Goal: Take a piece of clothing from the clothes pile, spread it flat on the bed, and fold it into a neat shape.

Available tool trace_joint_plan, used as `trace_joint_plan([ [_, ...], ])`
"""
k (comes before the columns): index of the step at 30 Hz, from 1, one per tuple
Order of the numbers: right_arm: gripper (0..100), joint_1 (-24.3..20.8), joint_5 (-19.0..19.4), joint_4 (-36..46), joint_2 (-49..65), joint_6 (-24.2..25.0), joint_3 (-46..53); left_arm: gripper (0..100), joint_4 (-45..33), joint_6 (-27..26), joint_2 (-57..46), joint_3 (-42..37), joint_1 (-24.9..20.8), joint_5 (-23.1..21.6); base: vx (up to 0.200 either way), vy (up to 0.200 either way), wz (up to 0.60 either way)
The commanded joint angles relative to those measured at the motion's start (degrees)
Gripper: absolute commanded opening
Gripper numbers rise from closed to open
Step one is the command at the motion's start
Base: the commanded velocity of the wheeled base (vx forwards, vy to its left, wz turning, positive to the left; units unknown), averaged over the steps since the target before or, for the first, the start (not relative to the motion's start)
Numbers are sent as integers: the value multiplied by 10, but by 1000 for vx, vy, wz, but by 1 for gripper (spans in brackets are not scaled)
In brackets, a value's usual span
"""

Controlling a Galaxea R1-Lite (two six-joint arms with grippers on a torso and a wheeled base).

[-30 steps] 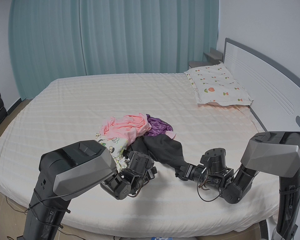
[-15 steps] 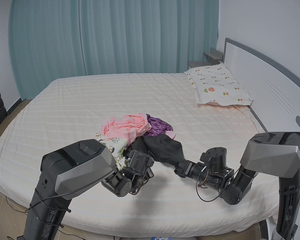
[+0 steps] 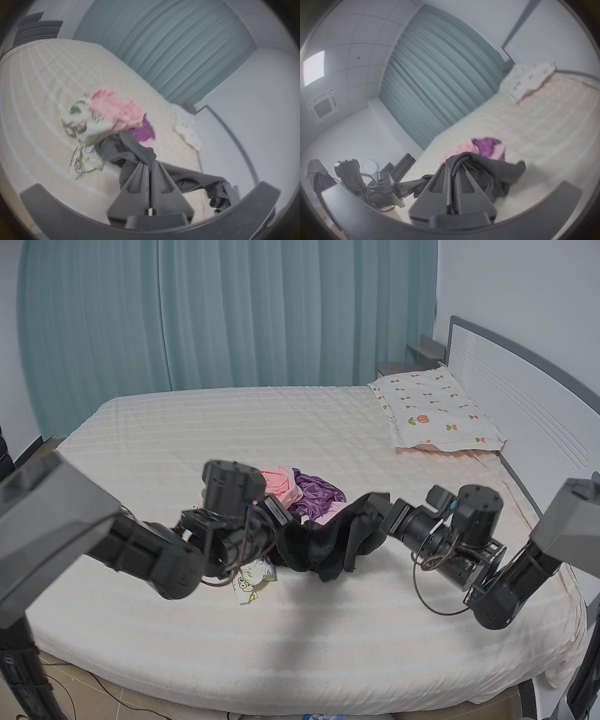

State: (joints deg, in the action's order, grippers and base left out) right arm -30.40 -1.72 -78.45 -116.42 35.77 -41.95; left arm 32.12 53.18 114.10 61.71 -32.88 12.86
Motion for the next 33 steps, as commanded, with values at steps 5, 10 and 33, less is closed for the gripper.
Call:
trace_joint_plan([
  [5,0,-16,17,-7,140,-51,14,0,0,7,-212,-56,17,-7,0,0,0],
  [10,0,-55,26,-27,116,-47,69,0,9,12,-201,-149,3,-40,0,0,0],
  [33,0,-74,19,-64,43,-1,86,0,80,101,-125,-236,-6,-104,-52,0,0],
])
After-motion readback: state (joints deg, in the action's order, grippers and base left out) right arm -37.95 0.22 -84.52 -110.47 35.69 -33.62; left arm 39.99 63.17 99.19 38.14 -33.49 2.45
